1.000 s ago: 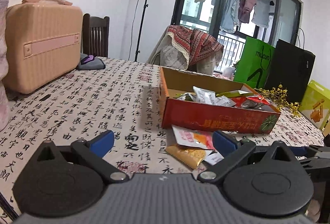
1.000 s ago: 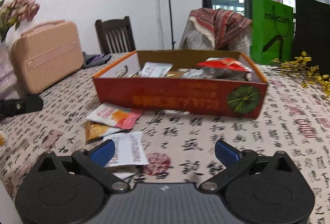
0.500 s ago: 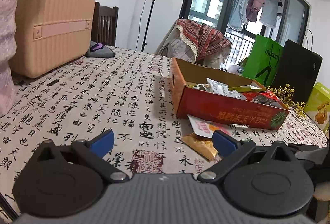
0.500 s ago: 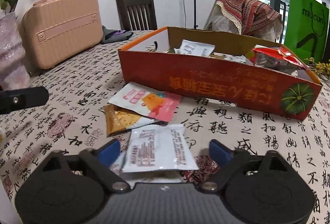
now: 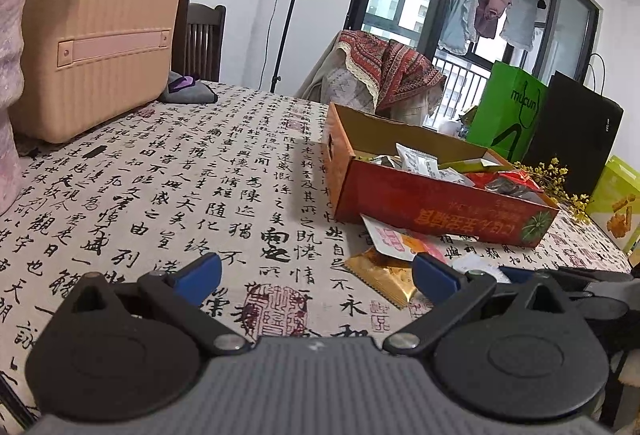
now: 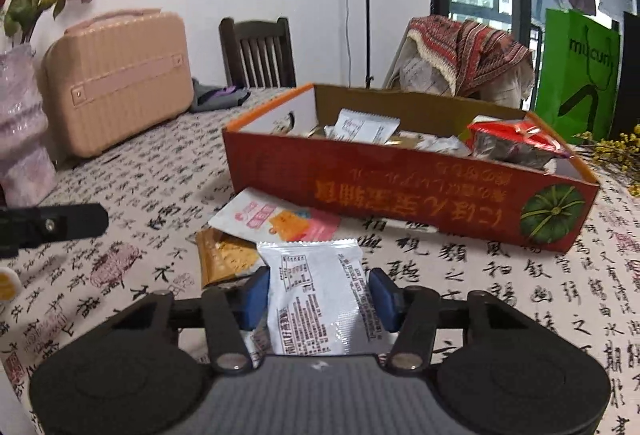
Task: Organize snacks
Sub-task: 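Grasp a white printed packet with the right tool while the left tool grasps another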
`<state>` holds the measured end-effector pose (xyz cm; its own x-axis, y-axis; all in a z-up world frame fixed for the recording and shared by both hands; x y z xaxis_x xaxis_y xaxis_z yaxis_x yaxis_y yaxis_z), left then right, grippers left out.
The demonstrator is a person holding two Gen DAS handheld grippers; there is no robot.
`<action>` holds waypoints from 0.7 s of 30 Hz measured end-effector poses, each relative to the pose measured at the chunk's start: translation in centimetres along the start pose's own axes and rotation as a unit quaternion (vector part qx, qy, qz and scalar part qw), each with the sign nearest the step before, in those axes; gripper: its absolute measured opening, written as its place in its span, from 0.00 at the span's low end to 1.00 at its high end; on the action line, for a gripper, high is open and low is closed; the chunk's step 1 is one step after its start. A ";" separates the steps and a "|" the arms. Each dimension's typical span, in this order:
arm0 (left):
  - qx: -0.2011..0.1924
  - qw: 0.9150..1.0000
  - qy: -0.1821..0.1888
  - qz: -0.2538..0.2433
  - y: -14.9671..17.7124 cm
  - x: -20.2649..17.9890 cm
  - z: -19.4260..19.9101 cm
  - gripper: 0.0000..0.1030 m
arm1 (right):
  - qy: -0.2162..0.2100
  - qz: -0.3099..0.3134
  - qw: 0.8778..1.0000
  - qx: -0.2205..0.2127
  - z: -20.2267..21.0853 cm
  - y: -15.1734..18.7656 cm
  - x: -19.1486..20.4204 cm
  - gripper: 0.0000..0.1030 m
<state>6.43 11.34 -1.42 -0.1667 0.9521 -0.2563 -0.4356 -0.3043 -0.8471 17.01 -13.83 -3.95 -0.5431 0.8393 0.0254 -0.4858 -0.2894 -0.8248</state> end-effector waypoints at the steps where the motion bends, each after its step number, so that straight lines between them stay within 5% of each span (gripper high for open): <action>1: 0.001 1.000 0.001 -0.001 0.0 -0.2 0.0 1.00 | 0.001 -0.002 1.000 -0.004 0.3 0.0 -0.2 0.51; 21: 0.060 0.995 0.055 -0.056 1.8 -7.2 -2.1 1.00 | 0.081 -0.074 0.992 -0.059 6.1 1.9 -8.8 0.51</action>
<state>8.69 4.00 -2.08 -0.0149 0.9758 -0.2182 -0.5493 -0.1903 -0.8137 16.72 -24.61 -2.30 -0.3494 0.9344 0.0687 -0.4637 -0.1087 -0.8793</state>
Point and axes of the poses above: each gripper's, at about its wrist camera, not at the fingertips, and z roughly against the way its jaws point, x to its left, y to its underside, the point moved 2 cm from there along -z, roughly the way its jaws point, and after that the axes turned 4 degrees about y, right-handed, at the moved point
